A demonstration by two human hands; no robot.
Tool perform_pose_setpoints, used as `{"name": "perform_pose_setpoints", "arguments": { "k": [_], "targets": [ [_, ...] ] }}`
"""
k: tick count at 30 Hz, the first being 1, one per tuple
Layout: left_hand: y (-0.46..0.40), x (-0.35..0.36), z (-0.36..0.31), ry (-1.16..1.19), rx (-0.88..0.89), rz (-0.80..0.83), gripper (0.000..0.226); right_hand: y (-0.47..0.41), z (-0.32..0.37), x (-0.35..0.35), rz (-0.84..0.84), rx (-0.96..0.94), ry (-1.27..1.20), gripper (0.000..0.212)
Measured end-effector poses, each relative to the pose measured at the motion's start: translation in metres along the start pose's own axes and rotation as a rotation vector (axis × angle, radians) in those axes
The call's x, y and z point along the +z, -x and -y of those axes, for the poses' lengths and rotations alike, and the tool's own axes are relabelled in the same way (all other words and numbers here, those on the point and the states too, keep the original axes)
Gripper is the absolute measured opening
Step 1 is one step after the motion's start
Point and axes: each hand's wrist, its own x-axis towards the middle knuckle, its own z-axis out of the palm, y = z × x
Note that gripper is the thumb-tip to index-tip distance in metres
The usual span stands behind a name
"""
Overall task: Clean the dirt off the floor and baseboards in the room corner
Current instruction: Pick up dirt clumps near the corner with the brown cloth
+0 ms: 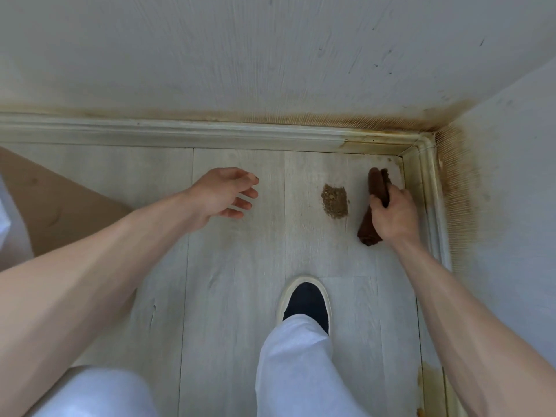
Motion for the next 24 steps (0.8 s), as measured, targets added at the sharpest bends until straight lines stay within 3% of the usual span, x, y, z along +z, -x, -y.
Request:
{"name": "perform_pose_setpoints", "arguments": {
  "k": [10,12,17,24],
  "targets": [
    [0.006,-0.003,-0.006,-0.005,0.009,0.007,0.026,0.013,0.048,0.018,0.314,-0.124,-0.020,0.073],
    [0.007,-0.003,-0.007,-0.006,0.009,0.007,0.026,0.010,0.047,0.014,0.350,-0.173,0.109,0.073],
    [0.008,-0.002,-0.005,-0.026,0.010,0.023,0.026,0.008,0.054,0.009,0.383,-0.308,0.525,0.099],
    [0.012,0.001,-0.005,-0.040,0.018,0.049,0.024,0.007,0.076,0.021,0.441,-0.337,0.762,0.103]
  ]
}}
